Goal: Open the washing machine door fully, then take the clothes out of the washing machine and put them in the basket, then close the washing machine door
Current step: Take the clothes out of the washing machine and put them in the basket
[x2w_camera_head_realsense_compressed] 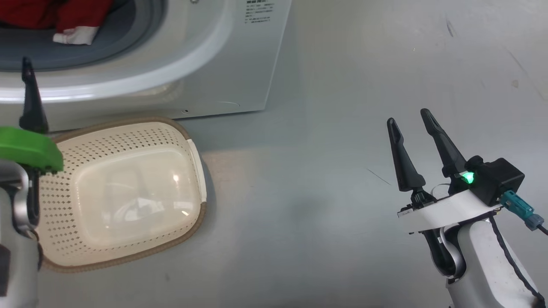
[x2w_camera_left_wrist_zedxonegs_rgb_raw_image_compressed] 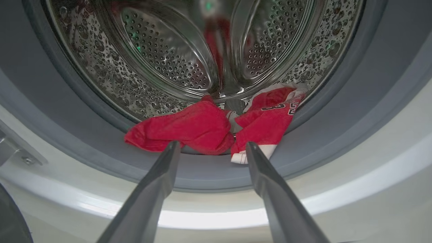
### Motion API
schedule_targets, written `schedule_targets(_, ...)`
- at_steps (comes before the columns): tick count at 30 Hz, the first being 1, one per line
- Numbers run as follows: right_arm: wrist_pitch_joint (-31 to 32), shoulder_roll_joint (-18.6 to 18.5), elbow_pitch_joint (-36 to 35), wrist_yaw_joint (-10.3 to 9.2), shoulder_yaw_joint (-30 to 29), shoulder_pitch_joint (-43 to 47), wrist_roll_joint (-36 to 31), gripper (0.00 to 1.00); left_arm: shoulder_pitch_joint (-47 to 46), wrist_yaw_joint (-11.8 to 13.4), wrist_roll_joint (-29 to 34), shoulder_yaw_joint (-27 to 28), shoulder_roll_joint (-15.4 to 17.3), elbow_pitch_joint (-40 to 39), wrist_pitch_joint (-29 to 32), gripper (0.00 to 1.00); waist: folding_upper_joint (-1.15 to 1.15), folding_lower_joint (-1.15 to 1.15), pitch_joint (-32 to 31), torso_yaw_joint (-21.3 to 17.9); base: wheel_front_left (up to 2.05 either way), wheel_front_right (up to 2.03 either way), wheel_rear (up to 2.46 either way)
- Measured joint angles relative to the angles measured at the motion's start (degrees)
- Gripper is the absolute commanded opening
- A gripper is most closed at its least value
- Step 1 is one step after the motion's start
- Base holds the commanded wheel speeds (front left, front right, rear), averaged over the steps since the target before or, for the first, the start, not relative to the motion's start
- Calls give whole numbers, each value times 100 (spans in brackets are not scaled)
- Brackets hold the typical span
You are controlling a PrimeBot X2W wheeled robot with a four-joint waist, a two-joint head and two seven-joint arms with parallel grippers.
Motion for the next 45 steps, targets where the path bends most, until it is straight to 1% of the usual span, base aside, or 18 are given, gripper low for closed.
schedule_targets(1, 0, 13, 7, 25, 18, -37, 1, 100, -124, 13, 11, 10, 69, 53, 100, 100, 0, 0, 58, -55, 0, 0, 0)
schedule_targets(7, 0, 52, 83, 27, 70, -190, 13, 100, -879, 15, 170, 12, 394, 337, 637, 100, 0, 0, 374, -378, 0, 0, 0)
schedule_targets(10, -1, 73, 101, 27, 101, -280, 42, 100, -1222, 73, 282, 29, 563, 531, 915, 100, 0, 0, 512, -517, 0, 0, 0)
schedule_targets(16, -1, 147, 108, 29, 179, -446, 42, 100, -1827, 175, 400, 153, 717, 976, 1333, 100, 0, 0, 738, -759, 0, 0, 0)
schedule_targets(21, -1, 168, 112, 29, 191, -511, 45, 100, -2226, 194, 489, 180, 895, 1254, 1630, 100, 0, 0, 881, -924, 0, 0, 0)
schedule_targets(24, -2, 134, 159, 29, 304, -573, -138, 100, -2497, 219, 592, 142, 1022, 1480, 1840, 100, 0, 0, 980, -1016, 0, 0, 0)
schedule_targets(32, -9, 179, 157, 29, 341, -621, -138, 100, -2967, 227, 772, 91, 1239, 2024, 2324, 100, 0, 0, 1103, -1113, 0, 0, 0)
schedule_targets(35, -9, 204, 156, 29, 349, -622, -137, 100, -3095, 246, 792, 71, 1259, 2131, 2454, 100, 0, 0, 1128, -1131, 0, 0, 0)
schedule_targets(41, -9, 237, 134, 29, 372, -664, -94, 100, -3439, 254, 916, 46, 1447, 2314, 2702, 100, 0, 0, 1243, -1176, 0, 0, 0)
schedule_targets(45, -9, 242, 126, 29, 378, -734, -85, 100, -3539, 277, 954, 36, 1456, 2471, 2809, 100, 0, 0, 1329, -1205, 0, 0, 0)
